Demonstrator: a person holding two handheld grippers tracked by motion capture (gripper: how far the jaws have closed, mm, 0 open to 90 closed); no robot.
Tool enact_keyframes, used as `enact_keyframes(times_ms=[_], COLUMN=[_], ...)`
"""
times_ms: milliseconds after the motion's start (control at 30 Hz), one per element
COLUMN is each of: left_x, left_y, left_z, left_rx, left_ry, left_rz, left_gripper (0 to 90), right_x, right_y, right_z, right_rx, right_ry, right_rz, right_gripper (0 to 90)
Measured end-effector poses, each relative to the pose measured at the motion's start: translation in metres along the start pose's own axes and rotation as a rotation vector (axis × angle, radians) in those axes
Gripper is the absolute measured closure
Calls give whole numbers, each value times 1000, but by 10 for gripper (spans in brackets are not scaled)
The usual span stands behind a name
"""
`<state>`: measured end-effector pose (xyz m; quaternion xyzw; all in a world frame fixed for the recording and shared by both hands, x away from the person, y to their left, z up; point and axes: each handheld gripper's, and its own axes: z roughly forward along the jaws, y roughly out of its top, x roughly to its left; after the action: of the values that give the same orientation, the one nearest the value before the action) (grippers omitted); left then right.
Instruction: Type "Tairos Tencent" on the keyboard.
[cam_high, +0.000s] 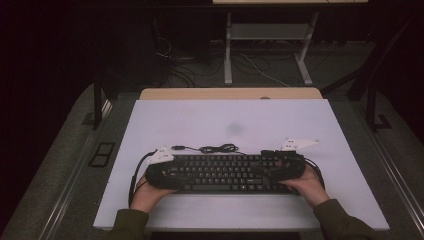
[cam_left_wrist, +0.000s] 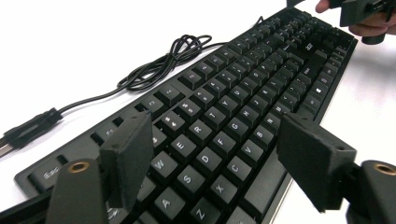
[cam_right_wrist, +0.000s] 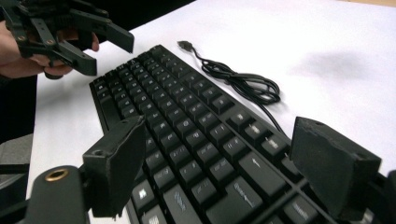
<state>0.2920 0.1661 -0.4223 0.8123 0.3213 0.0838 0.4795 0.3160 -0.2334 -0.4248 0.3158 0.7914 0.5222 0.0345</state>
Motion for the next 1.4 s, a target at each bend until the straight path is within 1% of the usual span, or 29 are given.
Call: enact_keyframes(times_ms=[133, 233, 333, 400, 467, 600, 633, 733, 867, 933, 1000, 1067, 1200, 1333, 1367, 1400], left_x=[-1, -1, -2, -2, -3, -4, -4, -2, -1, -1, -1, -1, -2, -2, -2, -2], left_y=[-5, -9, -11, -13, -15, -18, -19, -23, -24, -24, -25, -25, -24, -24, -24, -24], left_z=[-6, -11, -16, -19, -22, -27, -29, -32, -33, -32, -31, -31, -30, -30, -29, -29], left_rx=[-8, -9, -13, -16, -19, -30, -31, -29, -30, -31, -28, -28, -18, -14, -14, -14], left_ry=[10, 19, 29, 38, 53, 69, 67, 76, 79, 77, 73, 71, 65, 64, 63, 67], left_rz=[-3, 0, -7, -7, -1, -13, -9, -26, -37, -34, -31, -34, -29, -33, -33, -27], left_gripper=[209, 184, 158, 142, 134, 107, 103, 75, 42, 26, 17, 7, 0, 0, 0, 0], right_x=[0, 0, -2, -2, -3, -3, -3, -4, -7, -8, -9, -9, -10, -11, -11, -11], right_y=[-6, -11, -16, -19, -22, -27, -28, -32, -37, -40, -42, -45, -49, -54, -55, -55], right_z=[-9, -16, -22, -27, -30, -39, -41, -46, -51, -52, -54, -58, -67, -74, -75, -76], right_rx=[3, 10, 7, 7, 10, 12, 11, 3, 8, 7, 9, 9, 1, 0, 2, -1], right_ry=[-19, -35, -51, -59, -64, -74, -76, -82, -96, -102, -105, -109, -122, -133, -135, -138], right_rz=[-5, 3, 3, 9, 5, 10, 11, 21, 34, 42, 39, 42, 39, 50, 57, 54], right_gripper=[178, 177, 177, 178, 177, 177, 177, 177, 177, 177, 177, 177, 177, 177, 178, 177])
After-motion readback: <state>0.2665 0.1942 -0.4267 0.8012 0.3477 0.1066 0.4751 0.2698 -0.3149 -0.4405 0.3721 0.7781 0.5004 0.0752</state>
